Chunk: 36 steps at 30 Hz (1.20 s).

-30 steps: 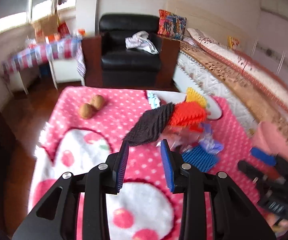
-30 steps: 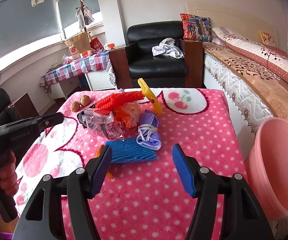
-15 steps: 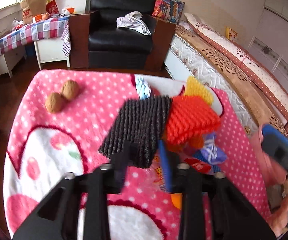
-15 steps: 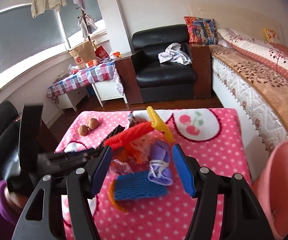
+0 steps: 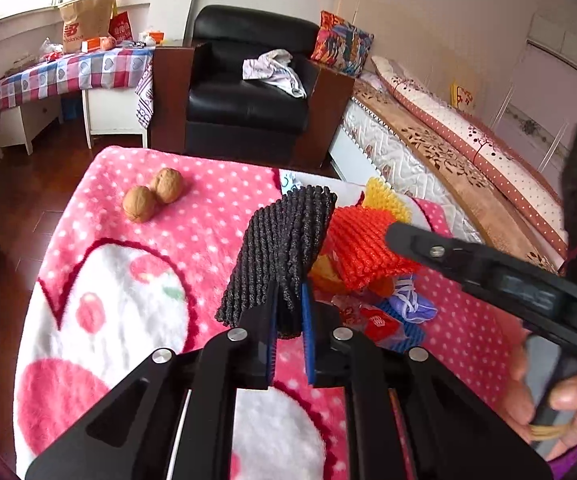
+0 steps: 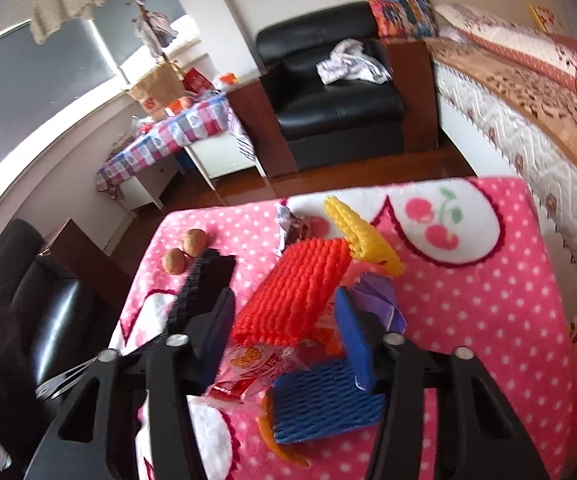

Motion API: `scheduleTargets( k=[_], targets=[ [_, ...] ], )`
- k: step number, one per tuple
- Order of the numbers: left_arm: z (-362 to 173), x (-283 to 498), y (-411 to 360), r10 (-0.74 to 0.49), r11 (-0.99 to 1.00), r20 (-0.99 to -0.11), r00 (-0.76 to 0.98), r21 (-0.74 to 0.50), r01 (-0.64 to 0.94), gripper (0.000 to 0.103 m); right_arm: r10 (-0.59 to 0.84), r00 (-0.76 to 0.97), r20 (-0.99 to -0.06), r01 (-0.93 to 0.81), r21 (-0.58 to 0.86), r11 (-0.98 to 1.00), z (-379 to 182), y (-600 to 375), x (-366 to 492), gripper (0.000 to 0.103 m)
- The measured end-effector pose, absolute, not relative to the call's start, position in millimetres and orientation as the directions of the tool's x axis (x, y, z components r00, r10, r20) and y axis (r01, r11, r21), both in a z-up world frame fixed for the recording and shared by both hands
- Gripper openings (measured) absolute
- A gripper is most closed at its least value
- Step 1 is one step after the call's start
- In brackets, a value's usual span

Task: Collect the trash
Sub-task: 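Grasp the black mesh scrubber with the left tool while the right tool grasps the red mesh net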

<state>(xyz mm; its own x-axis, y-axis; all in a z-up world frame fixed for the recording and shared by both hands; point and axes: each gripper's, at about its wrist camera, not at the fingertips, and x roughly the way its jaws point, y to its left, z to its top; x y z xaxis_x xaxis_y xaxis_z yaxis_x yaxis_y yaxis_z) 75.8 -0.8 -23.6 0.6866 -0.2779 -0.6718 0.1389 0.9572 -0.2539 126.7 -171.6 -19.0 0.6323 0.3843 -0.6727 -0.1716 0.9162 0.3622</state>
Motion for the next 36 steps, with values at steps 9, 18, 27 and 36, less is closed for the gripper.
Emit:
scheduleTargets(
  k=[9, 18, 27, 36],
  targets=[
    [-11.0, 53.5, 5.5, -0.255, 0.961, -0.649, 0.717, -0.25, 0.116, 0.01, 0.407, 0.641, -0.65, -0.218, 0.354, 0.909, -17.6, -173.2, 97.2, 0.01],
    [1.6, 32.3, 0.5, -0.214, 0.97, -0.626, 0.75, -0.224, 0.09, 0.01, 0.395, 0.705, -0.59, -0.254, 0.31, 0.916, 11.0, -188.6, 42.2, 0.01],
    [21.0, 16.4, -14.7, -0.192, 0.977, -0.576, 0.795, -0.189, 0.099, 0.01, 0.344, 0.765, -0.544, -0.247, 0.245, 0.938, 30.2, -203.6, 4.5, 0.01],
    [30.7, 7.9, -33.2, -0.194, 0.979, -0.554, 0.81, -0.162, 0.124, 0.01, 0.3, 0.796, -0.526, -0.199, 0.241, 0.95, 32.3, -224.2, -15.2, 0.01]
  ],
)
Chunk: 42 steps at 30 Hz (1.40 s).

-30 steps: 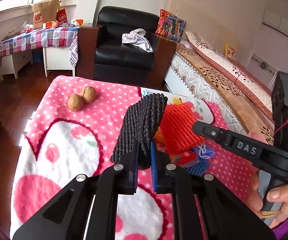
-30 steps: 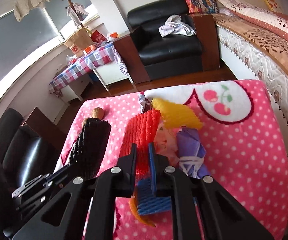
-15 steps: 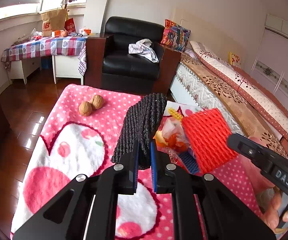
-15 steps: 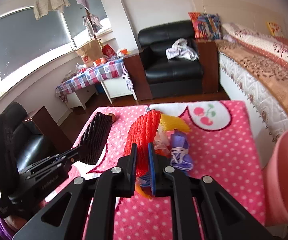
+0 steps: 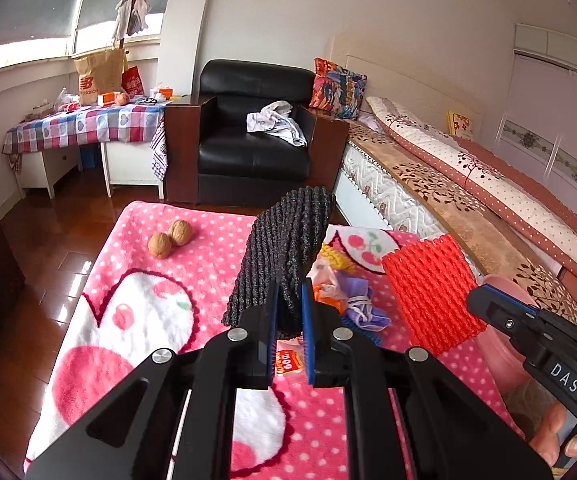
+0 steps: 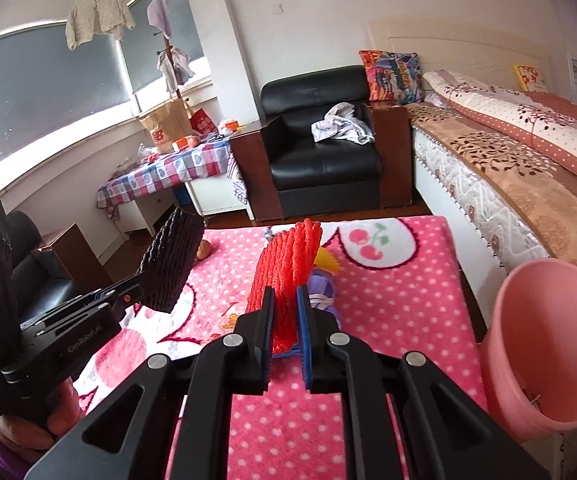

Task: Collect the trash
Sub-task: 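Grasp the black mesh scrubber with the left tool while the right tool grasps the red mesh net, then carry both meshes over the pink basin and open both tools to drop them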

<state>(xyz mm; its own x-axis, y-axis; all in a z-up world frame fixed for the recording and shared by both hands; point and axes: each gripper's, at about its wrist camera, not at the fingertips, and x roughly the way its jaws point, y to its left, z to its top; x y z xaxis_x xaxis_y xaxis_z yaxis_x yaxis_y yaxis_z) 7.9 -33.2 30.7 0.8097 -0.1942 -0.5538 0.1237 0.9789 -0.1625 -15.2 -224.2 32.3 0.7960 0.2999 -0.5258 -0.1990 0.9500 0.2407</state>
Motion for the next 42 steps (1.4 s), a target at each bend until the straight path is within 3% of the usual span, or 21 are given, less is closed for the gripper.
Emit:
scheduleTargets(
  k=[27, 42],
  targets=[
    [24.3, 14.5, -138.7, -0.337, 0.939, -0.559, 0.757, -0.146, 0.31, 0.01, 0.112, 0.851, -0.513, 0.016, 0.238, 0.971, 25.8, -320.0, -47.0, 0.01],
    [24.9, 8.0, -226.3, -0.55, 0.822, -0.523, 0.65, -0.204, 0.531, 0.01, -0.091, 0.838, -0.539, 0.25, 0.229, 0.941, 13.3, -416.4, -72.0, 0.011]
  ],
)
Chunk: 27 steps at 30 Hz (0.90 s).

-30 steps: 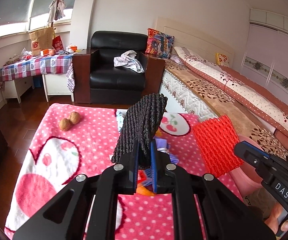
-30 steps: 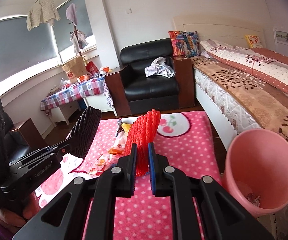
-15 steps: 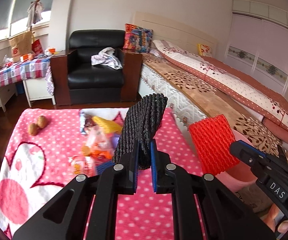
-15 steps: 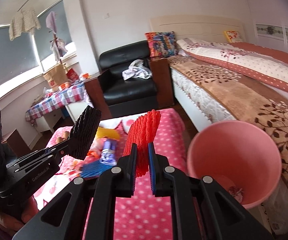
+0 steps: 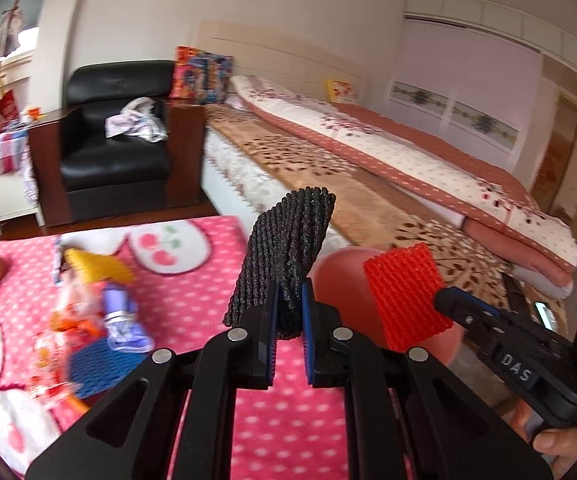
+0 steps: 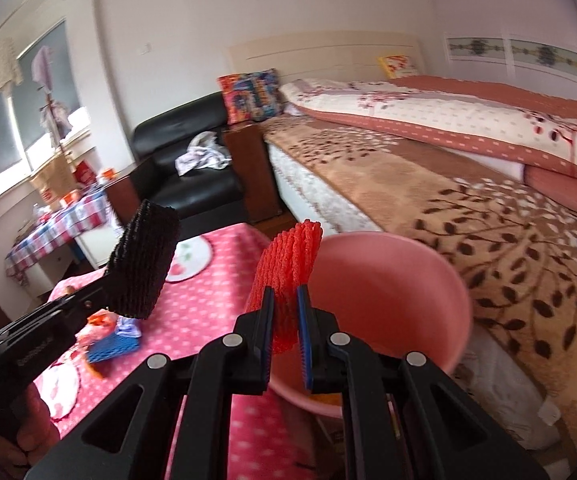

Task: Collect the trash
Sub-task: 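Carry both meshes over the pink basin and open both tools to drop them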

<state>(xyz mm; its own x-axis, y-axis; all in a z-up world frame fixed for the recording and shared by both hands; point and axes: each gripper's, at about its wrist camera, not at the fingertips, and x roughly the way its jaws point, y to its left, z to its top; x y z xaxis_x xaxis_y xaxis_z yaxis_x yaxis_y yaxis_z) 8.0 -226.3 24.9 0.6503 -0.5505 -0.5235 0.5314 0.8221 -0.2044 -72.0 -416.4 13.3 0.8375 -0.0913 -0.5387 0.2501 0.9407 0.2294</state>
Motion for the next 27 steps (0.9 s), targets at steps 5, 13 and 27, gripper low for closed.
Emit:
scheduleTargets(
  k=[5, 13, 27],
  targets=[
    [23.7, 2.9, -259.4, -0.615, 0.765, -0.522, 0.591, -0.214, 0.607, 0.01, -0.136, 0.823, -0.551, 0.306, 0.228, 0.924, 5.9, -441.6, -79.3, 0.011],
    [11.6, -0.2, -303.4, -0.661, 0.701, -0.549, 0.512, -0.208, 0.682, 0.01, -0.18, 0.799, -0.573, 0.358, 0.214, 0.909, -7.4, -462.2, -82.6, 0.011],
    [-10.9, 5.2, -332.3, -0.634, 0.703, -0.609, 0.475, -0.198, 0.683, 0.011, -0.192, 0.774, -0.604, 0.39, 0.216, 0.895, -26.5, -477.3, -76.5, 0.012]
  ],
)
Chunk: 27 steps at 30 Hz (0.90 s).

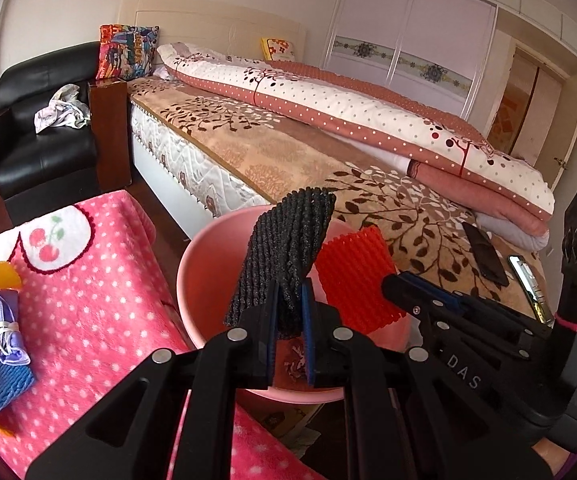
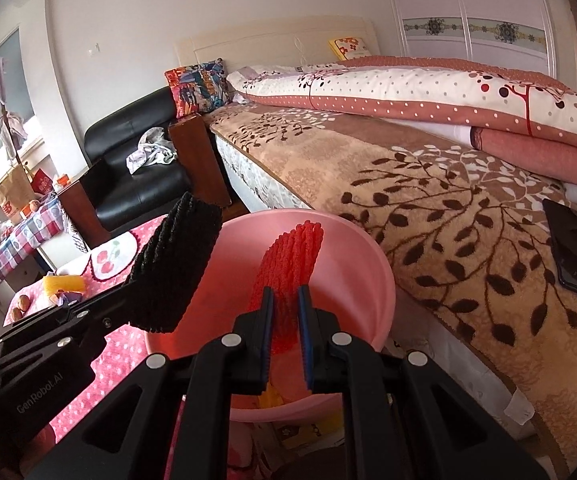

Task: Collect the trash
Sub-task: 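Carry both meshes over the pink basin and open both tools to drop them, then move both tools back over the table toward the wrappers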

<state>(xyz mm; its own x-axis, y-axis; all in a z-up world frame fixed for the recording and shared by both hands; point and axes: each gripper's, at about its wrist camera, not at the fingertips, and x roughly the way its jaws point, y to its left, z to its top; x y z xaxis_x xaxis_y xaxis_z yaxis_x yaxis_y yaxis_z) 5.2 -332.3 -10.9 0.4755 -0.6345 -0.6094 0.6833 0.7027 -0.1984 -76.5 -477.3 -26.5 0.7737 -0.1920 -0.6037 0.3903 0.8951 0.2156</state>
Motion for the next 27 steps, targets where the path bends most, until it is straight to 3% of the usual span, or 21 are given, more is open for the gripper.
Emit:
scheduleTargets(
  k=[2, 6, 11, 27],
  targets=[
    [-12.0, 6.4, -334.2, -0.617, 0.712, -0.62, 0.484, -0.179, 0.679, 0.013, -0.191, 0.774, -0.603, 0.393, 0.221, 0.893, -28.1, -479.6, -76.0, 0.013],
    [-13.4, 9.4, -333.8, -0.617, 0.715, -0.63, 0.472, -0.197, 0.671, 0.036, -0.192, 0.774, -0.604, 0.396, 0.224, 0.891, -29.5, -480.9, -77.1, 0.019],
    [-13.4, 9.3, -332.5, -0.612, 0.718, -0.637, 0.469, -0.199, 0.667, 0.037, -0.195, 0.776, -0.599, 0.4, 0.228, 0.888, -29.2, -481.1, -80.2, 0.031],
    [13.5, -15.4, -296.0, -0.621, 0.733, -0.555, 0.553, -0.163, 0.66, 0.037, -0.172, 0.817, -0.55, 0.339, 0.217, 0.916, -8.5, -446.2, -90.0, 0.038]
  ],
)
